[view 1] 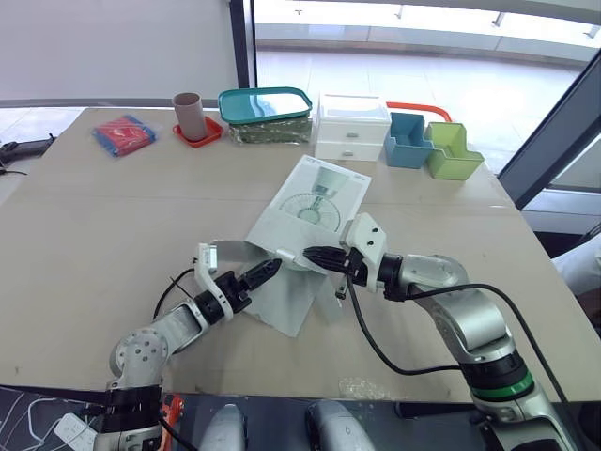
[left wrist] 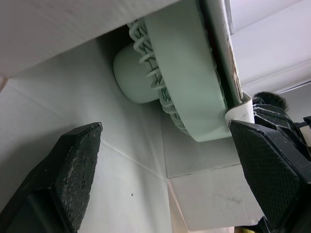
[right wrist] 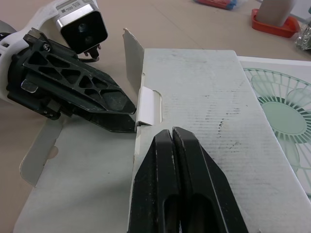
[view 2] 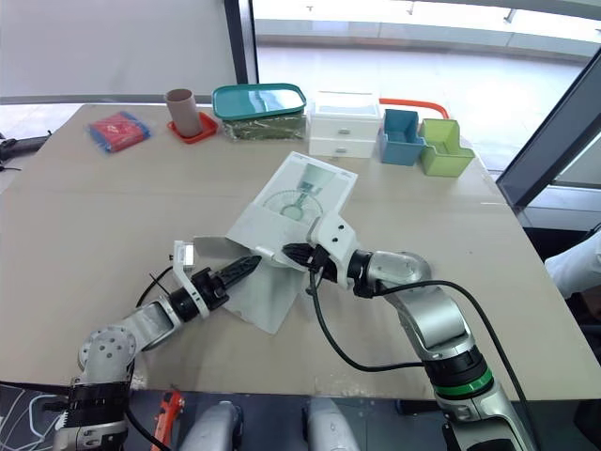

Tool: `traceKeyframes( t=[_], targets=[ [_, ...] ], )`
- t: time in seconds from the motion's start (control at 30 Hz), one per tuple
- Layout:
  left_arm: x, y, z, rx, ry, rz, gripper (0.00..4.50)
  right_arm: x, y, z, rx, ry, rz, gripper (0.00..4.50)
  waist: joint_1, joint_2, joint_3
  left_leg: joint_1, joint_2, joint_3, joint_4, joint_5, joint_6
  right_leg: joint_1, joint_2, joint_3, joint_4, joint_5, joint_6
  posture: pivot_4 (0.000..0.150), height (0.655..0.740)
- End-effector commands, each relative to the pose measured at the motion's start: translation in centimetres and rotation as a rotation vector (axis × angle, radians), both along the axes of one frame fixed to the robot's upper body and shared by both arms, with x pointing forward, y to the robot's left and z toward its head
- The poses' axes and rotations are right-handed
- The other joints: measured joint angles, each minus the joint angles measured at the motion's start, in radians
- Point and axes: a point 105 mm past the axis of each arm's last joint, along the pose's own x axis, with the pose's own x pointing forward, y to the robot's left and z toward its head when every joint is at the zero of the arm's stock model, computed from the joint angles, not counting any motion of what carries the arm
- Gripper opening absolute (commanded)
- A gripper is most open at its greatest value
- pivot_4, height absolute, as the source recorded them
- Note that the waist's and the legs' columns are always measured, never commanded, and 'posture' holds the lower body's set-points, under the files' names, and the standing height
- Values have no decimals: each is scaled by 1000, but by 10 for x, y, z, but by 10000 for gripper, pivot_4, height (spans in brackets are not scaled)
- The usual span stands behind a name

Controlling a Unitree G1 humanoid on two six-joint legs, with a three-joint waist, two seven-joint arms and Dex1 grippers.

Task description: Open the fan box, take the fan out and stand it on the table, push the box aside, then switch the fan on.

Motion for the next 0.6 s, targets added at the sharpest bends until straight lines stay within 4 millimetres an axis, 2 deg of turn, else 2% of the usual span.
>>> traceKeyframes(
  t=[0.03,0.4,0.6],
  targets=[
    [-5,1,2,61,-42,-31,44500,-4,1,-4,-12,10,6,0,0,0,0,0,0,0,0,0,0,0,0,0,0,0,0,1500,7400],
    [1,6,-2,106,-43,10,44500,-4,3,-5,-13,13,10,0,0,0,0,0,0,0,0,0,0,0,0,0,0,0,0,1500,7400],
    [-3,-5,3,49,-35,-40,44500,-4,3,-6,-10,17,11,0,0,0,0,0,0,0,0,0,0,0,0,0,0,0,0,1500,7400]
  ],
)
